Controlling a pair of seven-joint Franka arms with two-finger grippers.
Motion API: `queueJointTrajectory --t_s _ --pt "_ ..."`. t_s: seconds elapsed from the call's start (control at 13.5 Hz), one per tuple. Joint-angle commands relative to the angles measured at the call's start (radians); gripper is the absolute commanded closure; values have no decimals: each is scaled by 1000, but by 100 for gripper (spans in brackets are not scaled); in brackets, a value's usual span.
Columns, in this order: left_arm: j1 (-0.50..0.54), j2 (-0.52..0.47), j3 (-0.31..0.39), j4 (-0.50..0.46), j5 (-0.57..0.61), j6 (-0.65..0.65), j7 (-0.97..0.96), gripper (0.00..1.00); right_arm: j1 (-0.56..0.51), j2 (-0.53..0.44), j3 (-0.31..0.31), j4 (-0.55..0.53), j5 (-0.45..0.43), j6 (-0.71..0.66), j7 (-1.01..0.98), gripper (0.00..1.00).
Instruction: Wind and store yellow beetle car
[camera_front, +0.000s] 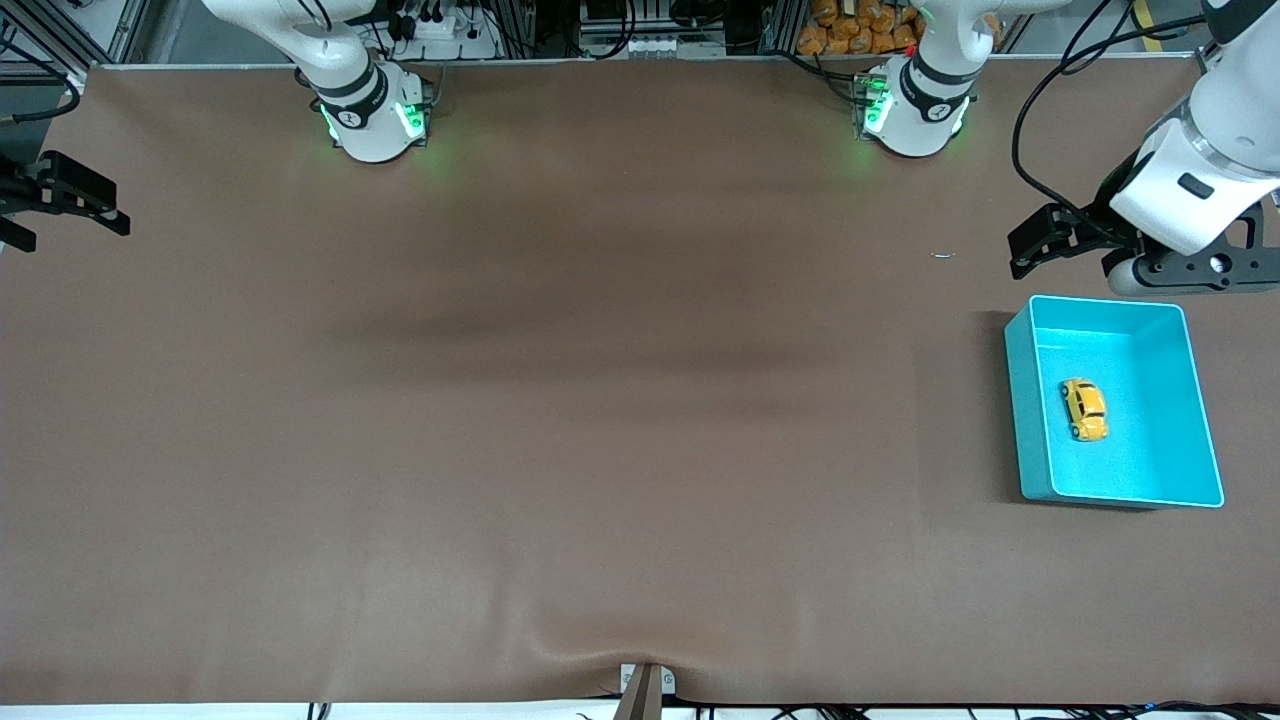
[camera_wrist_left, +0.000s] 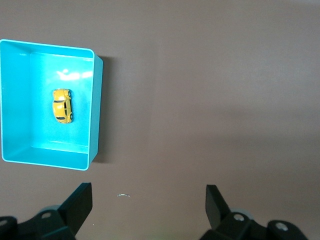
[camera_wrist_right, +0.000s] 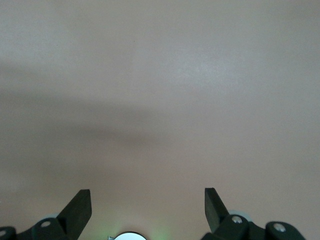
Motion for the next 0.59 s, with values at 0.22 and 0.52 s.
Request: queueJointTrajectory --t_s 0.22,0.52 --pt "22 -33 11 -22 19 -5 114 0 8 -9 -8 2 8 -3 -2 0" --pt "27 -33 11 -21 17 -5 113 0 8 -9 -8 2 8 -3 -2 0"
